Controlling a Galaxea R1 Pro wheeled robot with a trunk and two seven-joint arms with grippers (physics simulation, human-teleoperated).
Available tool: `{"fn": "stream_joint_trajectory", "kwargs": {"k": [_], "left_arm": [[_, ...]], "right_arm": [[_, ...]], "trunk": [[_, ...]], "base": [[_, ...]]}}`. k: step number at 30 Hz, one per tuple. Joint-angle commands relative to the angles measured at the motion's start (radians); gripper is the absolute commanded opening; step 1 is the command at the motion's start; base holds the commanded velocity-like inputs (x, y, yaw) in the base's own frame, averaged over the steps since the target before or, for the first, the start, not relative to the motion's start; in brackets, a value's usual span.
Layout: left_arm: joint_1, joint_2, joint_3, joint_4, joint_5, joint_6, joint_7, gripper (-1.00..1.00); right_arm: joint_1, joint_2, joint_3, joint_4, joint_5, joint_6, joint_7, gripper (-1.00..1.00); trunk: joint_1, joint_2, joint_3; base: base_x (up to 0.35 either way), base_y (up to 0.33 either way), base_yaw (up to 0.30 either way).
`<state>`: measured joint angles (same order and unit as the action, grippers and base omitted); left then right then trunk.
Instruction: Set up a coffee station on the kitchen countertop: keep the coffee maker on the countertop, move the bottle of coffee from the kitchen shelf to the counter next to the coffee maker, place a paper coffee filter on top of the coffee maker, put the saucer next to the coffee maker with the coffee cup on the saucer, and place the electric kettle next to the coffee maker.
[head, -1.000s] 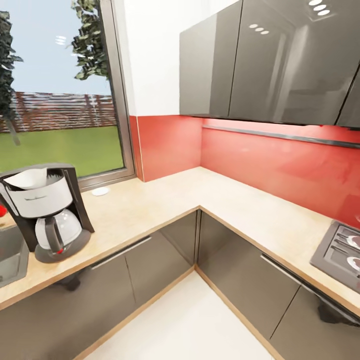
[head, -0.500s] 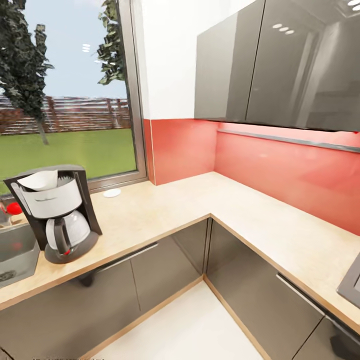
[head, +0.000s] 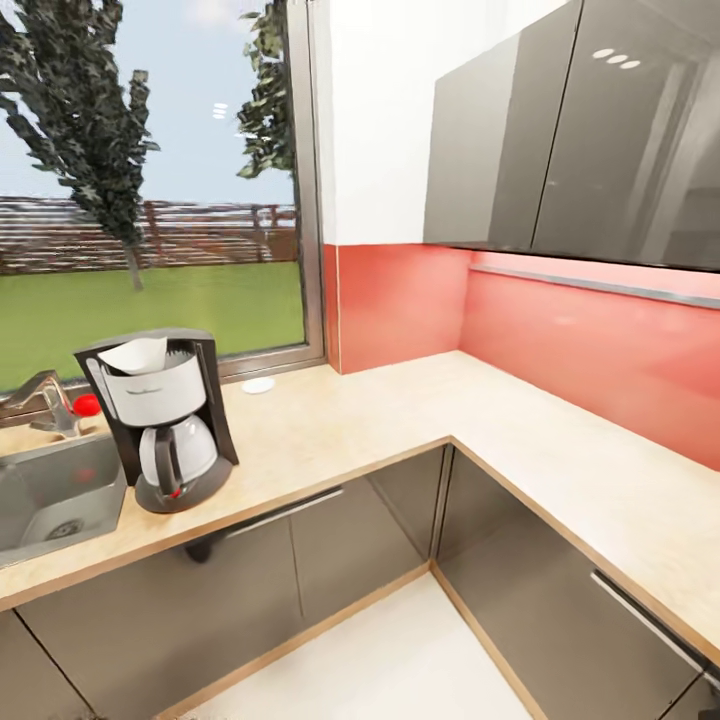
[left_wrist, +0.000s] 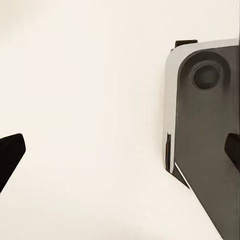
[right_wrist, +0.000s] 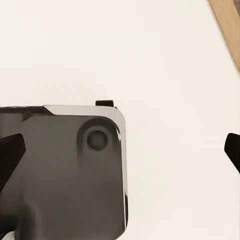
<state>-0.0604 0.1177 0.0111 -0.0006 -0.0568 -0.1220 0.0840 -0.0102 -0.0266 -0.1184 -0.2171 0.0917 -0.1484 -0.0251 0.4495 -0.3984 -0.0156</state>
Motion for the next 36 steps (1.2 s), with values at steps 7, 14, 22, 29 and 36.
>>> {"fn": "stream_joint_trajectory", "kwargs": {"k": [7, 14, 22, 29, 36], "left_arm": [[-0.001, 0.000, 0.001, 0.004, -0.006, -0.024, 0.003, 1.00], [-0.001, 0.000, 0.001, 0.004, -0.006, -0.025, 0.003, 1.00], [-0.001, 0.000, 0.001, 0.004, -0.006, -0.025, 0.003, 1.00], [-0.001, 0.000, 0.001, 0.004, -0.006, -0.025, 0.003, 1.00], [-0.001, -0.001, 0.001, 0.004, -0.006, -0.026, 0.003, 1.00]], "right_arm": [[-0.001, 0.001, -0.007, 0.001, 0.010, -0.003, -0.001, 1.00], [-0.001, 0.001, -0.007, 0.001, 0.010, -0.003, -0.001, 1.00], [-0.001, 0.001, -0.007, 0.001, 0.010, -0.003, -0.001, 1.00], [-0.001, 0.001, -0.007, 0.001, 0.010, -0.003, -0.001, 1.00], [-0.001, 0.001, -0.007, 0.001, 0.010, -0.003, -0.001, 1.00]], "trunk": [[0.001, -0.002, 0.006], [0.001, -0.002, 0.014], [0.001, -0.002, 0.023], [0.001, -0.002, 0.031], [0.001, -0.002, 0.038]], "base": [[0.000, 0.000, 0.214], [0.000, -0.007, 0.214], [0.000, -0.218, 0.214], [0.000, -0.273, 0.214], [0.000, -0.273, 0.214]]}}
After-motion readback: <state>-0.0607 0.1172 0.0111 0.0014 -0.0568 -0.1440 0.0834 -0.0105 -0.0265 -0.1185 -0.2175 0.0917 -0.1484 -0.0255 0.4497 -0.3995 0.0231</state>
